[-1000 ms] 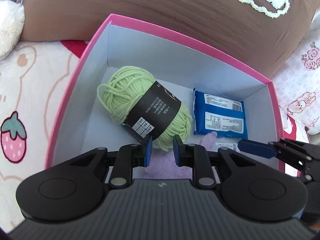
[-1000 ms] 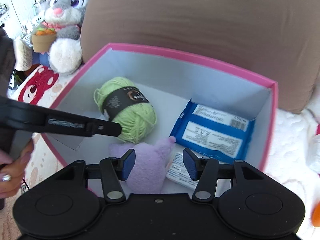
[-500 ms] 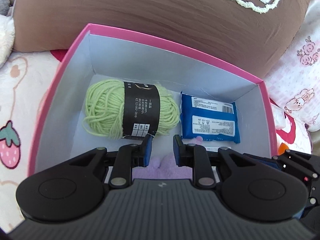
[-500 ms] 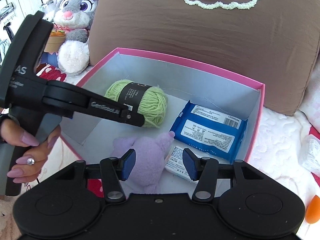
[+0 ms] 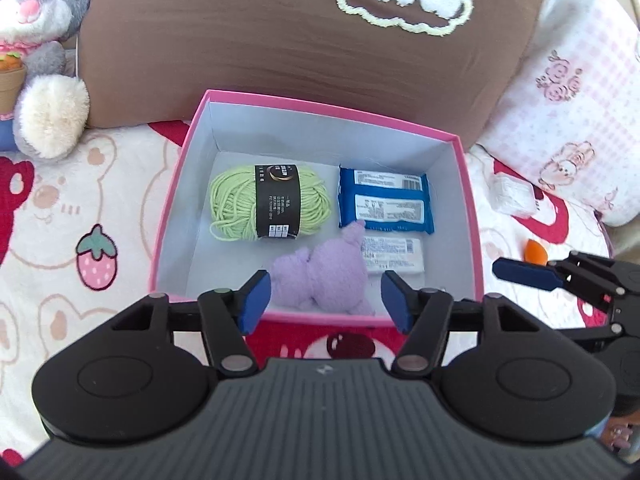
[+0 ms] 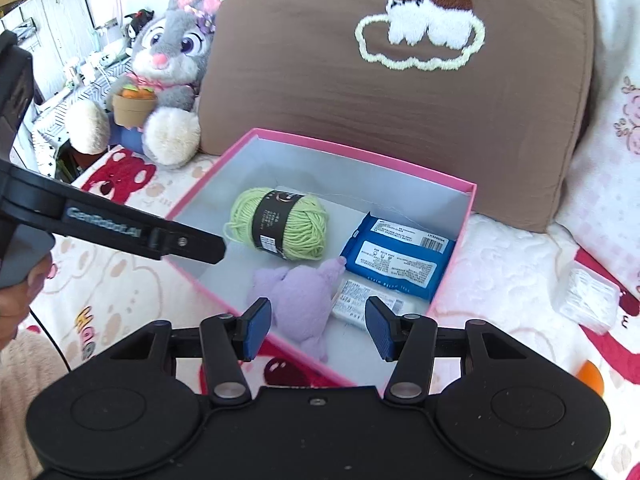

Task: Organize objects
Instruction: 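Open the left tool and raise it out of the pink box, then move the left tool toward the orange makeup sponge on the bedspread, then lower the left tool onto the orange sponge and close on it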

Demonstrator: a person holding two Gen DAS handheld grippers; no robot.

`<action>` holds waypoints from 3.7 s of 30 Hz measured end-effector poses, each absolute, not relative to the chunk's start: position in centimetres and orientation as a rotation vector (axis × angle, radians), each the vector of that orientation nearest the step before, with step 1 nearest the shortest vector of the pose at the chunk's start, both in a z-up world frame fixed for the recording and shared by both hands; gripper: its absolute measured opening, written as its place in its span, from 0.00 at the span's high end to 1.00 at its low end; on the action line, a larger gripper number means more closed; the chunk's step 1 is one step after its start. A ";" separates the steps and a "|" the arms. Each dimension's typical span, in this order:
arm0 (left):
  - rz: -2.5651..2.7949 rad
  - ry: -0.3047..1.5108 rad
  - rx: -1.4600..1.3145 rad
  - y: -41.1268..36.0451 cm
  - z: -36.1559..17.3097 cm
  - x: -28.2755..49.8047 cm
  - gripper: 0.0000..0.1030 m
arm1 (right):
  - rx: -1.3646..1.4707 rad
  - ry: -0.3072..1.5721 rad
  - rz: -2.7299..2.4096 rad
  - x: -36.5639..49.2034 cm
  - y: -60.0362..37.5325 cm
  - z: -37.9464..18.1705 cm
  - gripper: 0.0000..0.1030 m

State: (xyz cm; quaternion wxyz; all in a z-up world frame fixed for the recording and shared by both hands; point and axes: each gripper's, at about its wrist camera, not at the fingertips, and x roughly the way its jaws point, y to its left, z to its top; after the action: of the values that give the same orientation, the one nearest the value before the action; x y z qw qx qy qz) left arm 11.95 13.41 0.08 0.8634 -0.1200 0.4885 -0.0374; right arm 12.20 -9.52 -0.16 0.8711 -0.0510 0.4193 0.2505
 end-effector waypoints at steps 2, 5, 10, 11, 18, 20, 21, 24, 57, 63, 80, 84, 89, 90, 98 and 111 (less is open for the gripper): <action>-0.070 1.021 -0.232 13.1 1.0 10.6 0.38 | -0.118 0.863 0.533 11.1 -9.9 0.7 0.44; -0.045 1.008 -0.215 12.4 2.8 8.3 0.30 | -0.117 0.851 0.546 9.7 -10.6 1.8 0.44; -0.015 0.993 -0.182 11.6 5.1 4.9 0.24 | -0.117 0.827 0.552 7.3 -11.6 3.6 0.43; -0.012 0.993 -0.176 11.5 5.4 4.5 0.24 | -0.115 0.827 0.551 7.0 -11.8 3.9 0.43; -0.053 1.014 -0.141 10.0 6.7 1.7 0.24 | -0.093 0.891 0.541 4.6 -13.6 4.7 0.43; -0.068 1.020 -0.129 9.4 7.0 1.0 0.24 | -0.101 0.885 0.540 3.7 -14.2 4.9 0.43; -0.075 1.020 -0.120 9.0 7.2 0.6 0.23 | -0.102 0.881 0.540 3.3 -14.6 5.1 0.42; -0.101 1.018 -0.088 7.7 7.4 -0.4 0.19 | -0.099 0.874 0.539 2.1 -15.9 5.5 0.40; -0.358 1.040 0.028 -8.8 5.8 3.8 0.01 | -0.131 0.744 0.338 -1.0 -29.9 3.1 0.20; -0.363 0.993 0.024 -10.5 4.6 5.6 0.01 | -0.213 0.640 0.252 -0.3 -30.4 2.4 0.17; -0.372 0.922 -0.007 -13.4 -0.9 11.2 0.04 | -0.272 0.595 0.205 4.5 -31.0 -2.5 0.17; -0.375 0.874 -0.034 -14.8 -2.4 11.9 0.05 | -0.283 0.573 0.215 5.6 -31.1 -3.9 0.17; -0.403 0.862 -0.093 -15.7 -4.8 13.4 0.05 | -0.307 0.574 0.210 7.1 -31.0 -6.0 0.17; -0.402 0.875 -0.098 -15.7 -5.3 13.8 0.05 | -0.317 0.581 0.207 7.3 -30.9 -6.3 0.17; -0.410 0.886 -0.175 -14.9 -7.9 16.2 0.05 | -0.374 0.618 0.234 9.0 -30.4 -7.7 0.17; -0.468 0.860 -0.216 -17.0 -12.2 18.9 0.23 | -0.318 0.684 0.176 12.7 -31.8 -12.0 0.18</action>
State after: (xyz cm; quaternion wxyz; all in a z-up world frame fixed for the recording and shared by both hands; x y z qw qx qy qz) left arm 18.93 -17.01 -12.15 0.8770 -0.1036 0.4120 -0.2243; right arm 12.70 -31.79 -12.03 0.9260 -0.1549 0.3333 0.0859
